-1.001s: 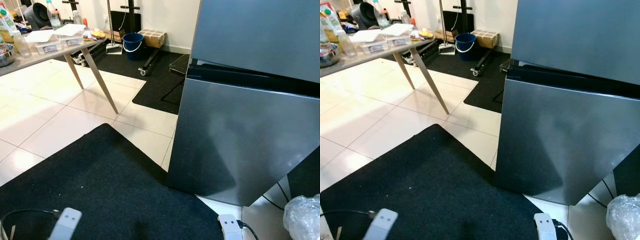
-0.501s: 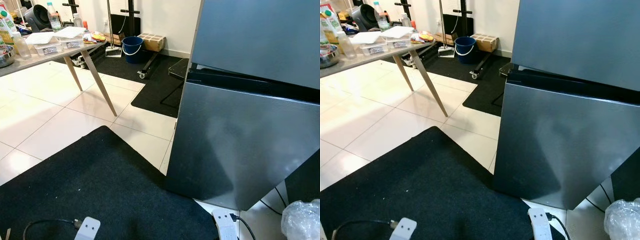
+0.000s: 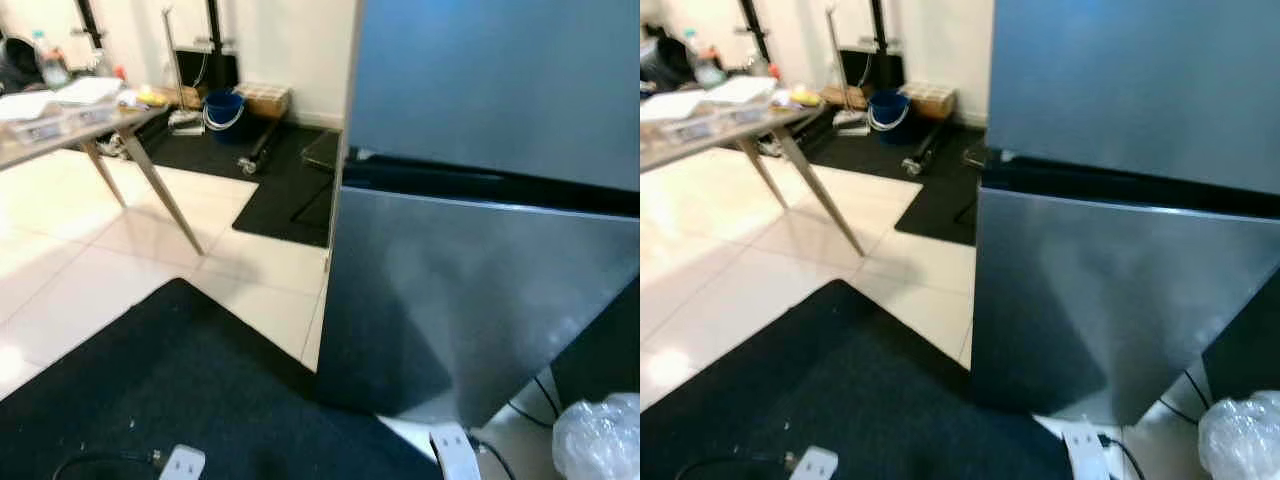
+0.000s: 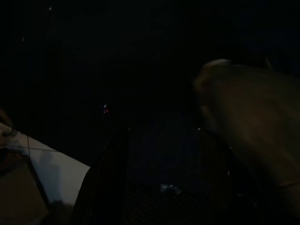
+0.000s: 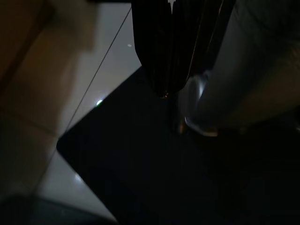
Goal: Restocking fridge
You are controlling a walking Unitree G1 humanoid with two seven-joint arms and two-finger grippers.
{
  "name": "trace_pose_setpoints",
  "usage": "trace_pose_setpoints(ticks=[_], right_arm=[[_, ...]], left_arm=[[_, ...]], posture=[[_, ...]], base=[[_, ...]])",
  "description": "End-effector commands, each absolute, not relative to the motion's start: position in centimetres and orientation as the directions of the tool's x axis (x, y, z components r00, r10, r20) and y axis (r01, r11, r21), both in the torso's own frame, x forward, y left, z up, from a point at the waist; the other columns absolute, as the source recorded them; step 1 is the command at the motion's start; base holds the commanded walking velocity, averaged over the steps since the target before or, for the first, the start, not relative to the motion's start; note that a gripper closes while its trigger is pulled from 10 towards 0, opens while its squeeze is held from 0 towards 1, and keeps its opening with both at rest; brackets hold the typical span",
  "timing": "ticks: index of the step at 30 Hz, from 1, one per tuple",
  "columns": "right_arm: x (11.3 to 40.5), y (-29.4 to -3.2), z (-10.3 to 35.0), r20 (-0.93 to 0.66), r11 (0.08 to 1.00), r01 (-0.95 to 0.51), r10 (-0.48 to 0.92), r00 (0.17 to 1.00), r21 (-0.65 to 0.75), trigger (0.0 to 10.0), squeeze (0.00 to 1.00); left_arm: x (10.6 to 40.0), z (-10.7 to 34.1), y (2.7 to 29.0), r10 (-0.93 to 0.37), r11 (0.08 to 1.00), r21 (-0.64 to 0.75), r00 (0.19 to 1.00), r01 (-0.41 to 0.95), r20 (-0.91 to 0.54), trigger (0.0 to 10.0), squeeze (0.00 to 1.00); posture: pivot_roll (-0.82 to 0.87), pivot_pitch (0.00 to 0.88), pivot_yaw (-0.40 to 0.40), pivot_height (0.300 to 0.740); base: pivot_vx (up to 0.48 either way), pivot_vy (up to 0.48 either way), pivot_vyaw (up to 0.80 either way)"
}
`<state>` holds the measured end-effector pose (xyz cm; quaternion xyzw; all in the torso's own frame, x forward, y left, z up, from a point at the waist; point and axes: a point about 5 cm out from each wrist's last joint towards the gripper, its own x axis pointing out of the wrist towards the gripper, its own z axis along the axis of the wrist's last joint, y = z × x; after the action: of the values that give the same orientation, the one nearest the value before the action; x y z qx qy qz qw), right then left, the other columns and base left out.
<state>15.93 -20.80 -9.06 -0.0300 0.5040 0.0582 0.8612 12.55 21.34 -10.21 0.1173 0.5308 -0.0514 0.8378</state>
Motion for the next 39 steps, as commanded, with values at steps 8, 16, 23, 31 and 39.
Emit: trace_pose_setpoints(ticks=[8,16,23,31,39], right_arm=[[16.1,-20.2,-9.1,-0.869,0.989,-0.149,0.082,0.488,0.010,10.0,0.00],[17.0,-21.4,-8.5,-0.844,0.995,-0.095,0.046,0.534,-0.006,10.0,0.00],[17.4,-22.0,-8.1,-0.832,0.997,-0.074,0.022,0.554,-0.023,10.0,0.00],[19.5,-23.6,-6.6,-0.759,1.000,0.001,-0.019,0.651,-0.024,10.0,0.00],[24.0,-25.4,-2.6,-0.545,0.995,0.039,0.016,0.838,0.090,10.0,0.00]], left_arm=[[11.8,-10.4,21.5,0.043,0.971,0.133,0.408,0.197,-0.912,10.0,0.00],[11.7,-10.5,21.2,0.031,0.970,0.125,0.401,0.210,-0.915,10.0,0.00],[11.7,-10.6,21.0,0.023,0.970,0.117,0.401,0.211,-0.916,10.0,0.00],[11.5,-10.6,20.9,0.016,0.972,0.108,0.399,0.209,-0.917,10.0,0.00],[11.3,-10.7,20.9,0.014,0.973,0.103,0.395,0.206,-0.919,10.0,0.00]], posture=[[-0.02,0.030,-0.036,0.740],[-0.03,0.020,-0.036,0.740],[-0.03,0.022,-0.038,0.740],[-0.03,0.031,-0.038,0.740],[-0.03,0.032,-0.040,0.740]], base=[[0.320,0.000,0.00],[0.000,0.000,0.00],[0.000,0.000,0.00],[0.000,0.000,0.00],[0.000,0.000,0.00]])
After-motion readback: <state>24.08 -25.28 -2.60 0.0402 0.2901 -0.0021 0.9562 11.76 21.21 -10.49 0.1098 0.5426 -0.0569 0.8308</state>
